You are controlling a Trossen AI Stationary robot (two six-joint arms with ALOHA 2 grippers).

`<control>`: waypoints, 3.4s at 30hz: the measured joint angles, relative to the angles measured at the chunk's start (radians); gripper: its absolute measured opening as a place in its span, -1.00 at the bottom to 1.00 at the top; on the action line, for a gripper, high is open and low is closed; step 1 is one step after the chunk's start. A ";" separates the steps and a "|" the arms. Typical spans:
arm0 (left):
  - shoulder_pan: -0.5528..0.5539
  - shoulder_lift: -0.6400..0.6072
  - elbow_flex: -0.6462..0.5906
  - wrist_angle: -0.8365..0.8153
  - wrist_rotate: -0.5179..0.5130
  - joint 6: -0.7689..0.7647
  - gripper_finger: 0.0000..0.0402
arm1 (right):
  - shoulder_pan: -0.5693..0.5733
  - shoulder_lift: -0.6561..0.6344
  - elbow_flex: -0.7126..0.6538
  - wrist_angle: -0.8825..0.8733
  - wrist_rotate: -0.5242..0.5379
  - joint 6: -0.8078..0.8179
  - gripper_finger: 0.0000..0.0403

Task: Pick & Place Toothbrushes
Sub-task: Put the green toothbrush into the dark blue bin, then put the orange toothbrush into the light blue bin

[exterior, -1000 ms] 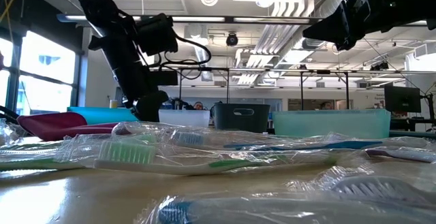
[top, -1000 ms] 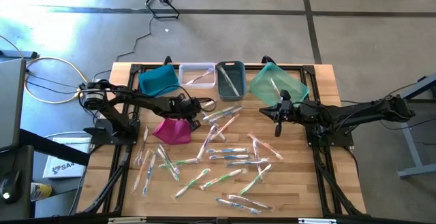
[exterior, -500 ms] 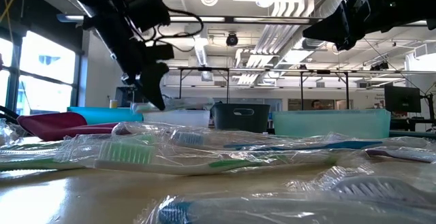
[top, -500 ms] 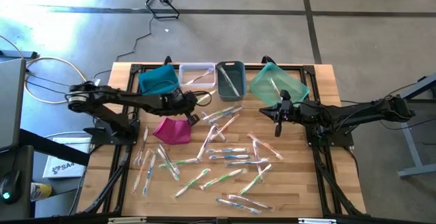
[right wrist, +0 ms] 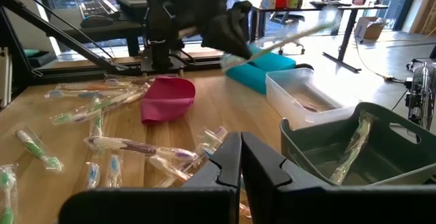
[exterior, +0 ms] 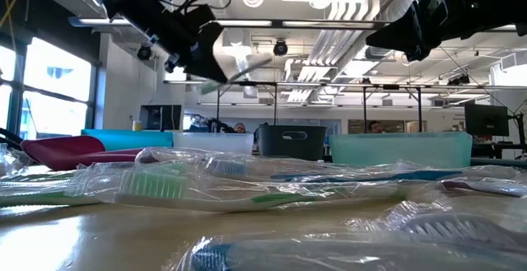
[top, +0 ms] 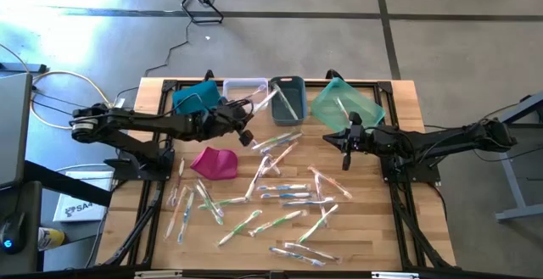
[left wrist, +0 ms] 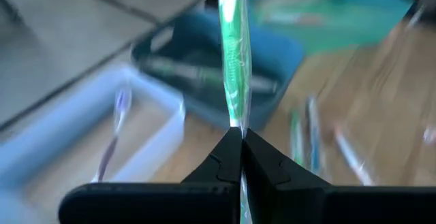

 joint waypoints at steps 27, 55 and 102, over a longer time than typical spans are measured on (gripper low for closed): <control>0.183 0.098 0.002 0.393 0.300 -0.002 -1.00 | 0.000 0.000 0.000 0.001 0.001 -0.008 -0.98; 0.274 0.521 0.317 0.427 0.311 -0.072 -1.00 | 0.000 0.000 0.000 -0.005 0.002 -0.008 -0.98; 0.281 0.603 0.316 0.435 0.360 -0.183 -0.34 | 0.000 0.000 0.000 -0.006 0.003 -0.008 -0.98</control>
